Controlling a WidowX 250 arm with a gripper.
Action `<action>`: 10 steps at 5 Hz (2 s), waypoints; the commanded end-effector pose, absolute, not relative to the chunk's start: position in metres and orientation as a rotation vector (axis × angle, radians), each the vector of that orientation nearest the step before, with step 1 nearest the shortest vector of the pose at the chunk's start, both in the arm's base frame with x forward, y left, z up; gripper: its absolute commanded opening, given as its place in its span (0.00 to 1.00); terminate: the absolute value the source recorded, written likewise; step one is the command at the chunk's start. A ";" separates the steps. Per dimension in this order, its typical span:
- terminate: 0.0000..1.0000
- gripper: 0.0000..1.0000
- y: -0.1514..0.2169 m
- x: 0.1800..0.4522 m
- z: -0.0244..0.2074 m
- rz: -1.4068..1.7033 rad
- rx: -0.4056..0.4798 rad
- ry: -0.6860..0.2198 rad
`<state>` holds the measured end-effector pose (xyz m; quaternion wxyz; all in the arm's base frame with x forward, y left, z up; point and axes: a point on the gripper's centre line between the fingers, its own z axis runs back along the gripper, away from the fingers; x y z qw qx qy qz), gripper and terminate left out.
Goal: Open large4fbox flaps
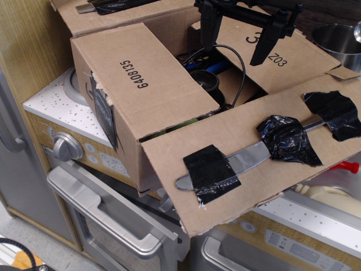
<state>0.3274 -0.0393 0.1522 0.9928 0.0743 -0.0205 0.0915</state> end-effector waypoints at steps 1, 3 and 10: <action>0.00 1.00 -0.039 0.327 0.152 0.183 0.149 -0.041; 0.00 1.00 -0.050 0.347 0.137 0.171 0.160 -0.066; 0.00 1.00 -0.003 0.340 0.103 -0.141 0.023 0.103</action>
